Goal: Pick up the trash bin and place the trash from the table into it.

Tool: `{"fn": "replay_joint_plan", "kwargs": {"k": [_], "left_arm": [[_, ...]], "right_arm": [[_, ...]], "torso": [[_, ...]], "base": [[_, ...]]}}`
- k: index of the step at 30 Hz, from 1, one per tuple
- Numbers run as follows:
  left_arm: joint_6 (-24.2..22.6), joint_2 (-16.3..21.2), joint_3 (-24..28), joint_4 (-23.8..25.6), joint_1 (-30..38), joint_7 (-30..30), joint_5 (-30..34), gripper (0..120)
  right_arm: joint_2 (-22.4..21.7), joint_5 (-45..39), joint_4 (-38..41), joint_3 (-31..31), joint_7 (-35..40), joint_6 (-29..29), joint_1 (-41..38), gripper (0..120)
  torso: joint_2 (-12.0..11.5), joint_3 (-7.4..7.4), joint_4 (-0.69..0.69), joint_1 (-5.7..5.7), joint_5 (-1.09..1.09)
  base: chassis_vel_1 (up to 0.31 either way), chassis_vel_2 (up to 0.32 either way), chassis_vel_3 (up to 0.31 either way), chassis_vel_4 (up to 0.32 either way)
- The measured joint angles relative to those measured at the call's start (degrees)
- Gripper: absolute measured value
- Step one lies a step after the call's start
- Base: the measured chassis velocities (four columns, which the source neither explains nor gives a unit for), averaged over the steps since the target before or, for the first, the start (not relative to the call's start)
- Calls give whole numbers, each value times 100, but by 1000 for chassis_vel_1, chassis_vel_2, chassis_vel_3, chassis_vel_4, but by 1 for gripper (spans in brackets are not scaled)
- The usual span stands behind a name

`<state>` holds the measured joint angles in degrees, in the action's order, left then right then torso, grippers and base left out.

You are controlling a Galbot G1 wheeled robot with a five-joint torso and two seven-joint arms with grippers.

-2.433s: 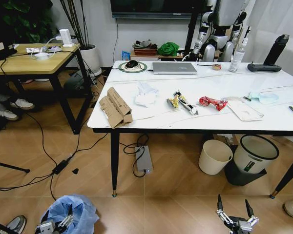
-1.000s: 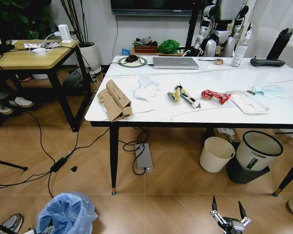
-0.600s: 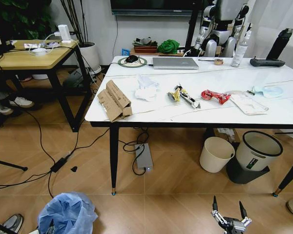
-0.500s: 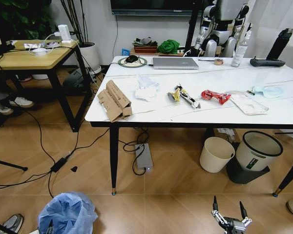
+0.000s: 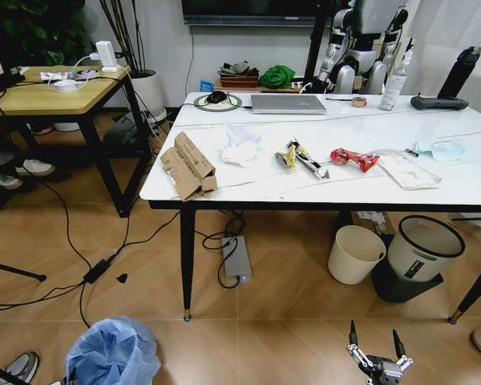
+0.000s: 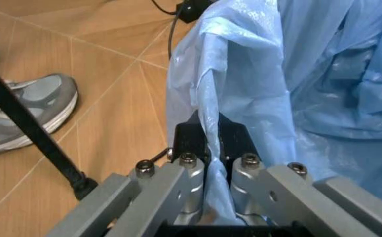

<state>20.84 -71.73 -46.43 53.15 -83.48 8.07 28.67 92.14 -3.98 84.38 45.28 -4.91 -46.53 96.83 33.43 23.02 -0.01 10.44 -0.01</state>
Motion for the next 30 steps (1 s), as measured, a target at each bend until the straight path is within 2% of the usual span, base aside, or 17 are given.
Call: {"fn": "replay_joint_plan", "kwargs": {"k": [2, 3, 4, 8, 9, 14, 15, 16, 17, 19, 22, 23, 26, 30], "left_arm": [[-5, -1, 32, 267, -124, 18, 0, 0], [-21, -19, 44, 558, -257, 48, 0, 0], [-21, -19, 44, 558, -257, 48, 0, 0], [-69, -93, 117, 1907, -919, 241, 19, 0], [-69, -93, 117, 1907, -919, 241, 19, 0], [-60, -111, 180, 3335, -1873, 535, 56, 0], [-60, -111, 180, 3335, -1873, 535, 56, 0], [-97, -110, 209, 3840, -2281, 646, 73, 0], [-97, -110, 209, 3840, -2281, 646, 73, 0], [-146, -111, 231, 4239, -2536, 689, 92, 0], [-206, -145, 248, 4996, -2893, 795, 105, 0], [-206, -145, 248, 4996, -2893, 795, 105, 0], [-303, -180, 262, 5543, -3141, 819, 90, 0], [-444, -244, 348, 5904, -3335, 793, 19, 0]], "right_arm": [[0, 2, 0, 3, 7, 0, 3, 100], [0, 4, 0, 6, 12, 1, 5, 100], [0, 4, 0, 6, 12, 1, 5, 100], [0, 28, 0, 23, 54, 2, 11, 100], [0, 28, 0, 23, 54, 2, 11, 100], [0, 64, 3, 36, 70, 4, 17, 100], [0, 64, 3, 36, 70, 4, 17, 100], [0, 85, 6, 31, 73, 5, 14, 100], [0, 85, 6, 31, 73, 5, 14, 100], [0, 98, 11, 24, 74, 5, 15, 100], [0, 110, 21, 20, 76, 6, 29, 100], [0, 110, 21, 20, 76, 6, 29, 100], [0, 116, 23, 22, 81, 6, 48, 100], [0, 126, 47, 25, 86, 6, 86, 100]], "torso": [[1, 1, 1, 0, -4], [2, 1, 1, 0, -3], [2, 1, 1, 0, -3], [4, 2, 0, 1, -2], [4, 2, 0, 1, -2], [5, 2, 1, 1, 1], [5, 2, 1, 1, 1], [7, 2, 2, 1, 2], [7, 2, 2, 1, 2], [7, 2, 2, 2, 1], [41, 17, -6, 20, 0], [41, 17, -6, 20, 0], [115, 64, 0, 47, 4], [238, 138, -1, 98, 1]], "base": [[0, 0, 0, 0], [0, 0, 0, 0], [0, 0, 0, 0], [0, 0, 0, 0], [0, 0, 0, 0], [0, 0, 0, 0], [0, 0, 0, 0], [0, 0, 0, 0], [0, 0, 0, 0], [0, 0, 0, 0], [0, 0, 0, 0], [0, 0, 0, 0], [0, 0, 0, 0], [0, 0, 0, 0]]}}
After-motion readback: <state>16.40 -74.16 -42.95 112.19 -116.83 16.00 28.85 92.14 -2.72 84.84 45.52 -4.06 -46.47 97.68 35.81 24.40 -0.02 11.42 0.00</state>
